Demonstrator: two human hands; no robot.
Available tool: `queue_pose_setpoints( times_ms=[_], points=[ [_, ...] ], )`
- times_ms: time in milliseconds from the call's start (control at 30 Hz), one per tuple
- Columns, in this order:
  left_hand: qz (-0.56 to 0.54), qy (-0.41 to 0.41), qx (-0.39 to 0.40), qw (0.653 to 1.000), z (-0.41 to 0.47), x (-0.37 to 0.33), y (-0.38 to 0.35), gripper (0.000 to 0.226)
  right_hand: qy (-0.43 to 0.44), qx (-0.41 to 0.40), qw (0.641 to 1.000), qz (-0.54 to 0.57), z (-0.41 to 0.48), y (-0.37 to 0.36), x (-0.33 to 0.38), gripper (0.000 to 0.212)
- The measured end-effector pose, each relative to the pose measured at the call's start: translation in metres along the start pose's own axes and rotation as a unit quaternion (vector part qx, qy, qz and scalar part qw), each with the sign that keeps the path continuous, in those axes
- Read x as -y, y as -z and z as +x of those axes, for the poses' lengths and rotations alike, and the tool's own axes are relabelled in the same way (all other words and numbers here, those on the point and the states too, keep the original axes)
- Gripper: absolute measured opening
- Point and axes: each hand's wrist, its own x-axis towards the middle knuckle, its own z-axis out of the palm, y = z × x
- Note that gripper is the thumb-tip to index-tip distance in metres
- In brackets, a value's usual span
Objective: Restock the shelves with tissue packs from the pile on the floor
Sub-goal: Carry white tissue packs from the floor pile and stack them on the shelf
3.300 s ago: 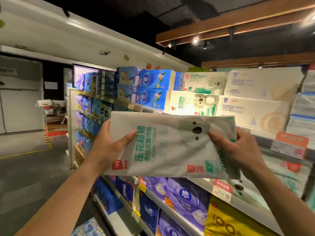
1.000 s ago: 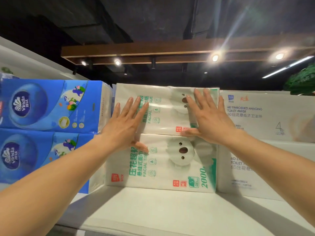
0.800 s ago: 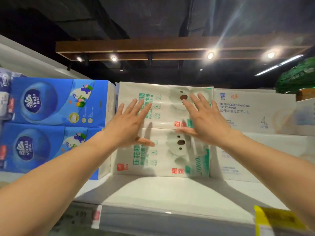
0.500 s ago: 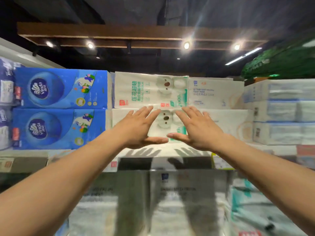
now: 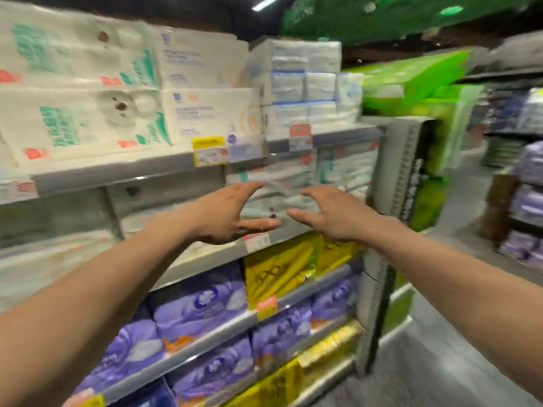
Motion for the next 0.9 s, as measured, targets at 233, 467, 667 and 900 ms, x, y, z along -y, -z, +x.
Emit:
queue_pose_setpoints(
  times_ms=[233,467,667,900],
  points=[
    [-0.039,-0.139,0.082,0.986,0.106,-0.188,-0.112,0.110,-0.222,0.039,0.974,0.002,-0.171,0.028,-0.186,0.077],
    [-0.091,-0.268,0.129,0.951,0.212,-0.426,-0.235,0.129,-0.399,0.056,0.915,-0.030,-0.343,0.083,-0.367,0.078],
    [-0.108,-0.343,0.202,0.911,0.288,-0.591,-0.308,0.100,-0.520,0.059,0.852,-0.034,-0.447,0.118,-0.503,0.083],
    [-0.125,-0.440,0.233,0.858,0.420,-0.750,-0.387,0.106,-0.618,0.032,0.784,-0.050,-0.524,0.141,-0.667,0.093]
  ],
)
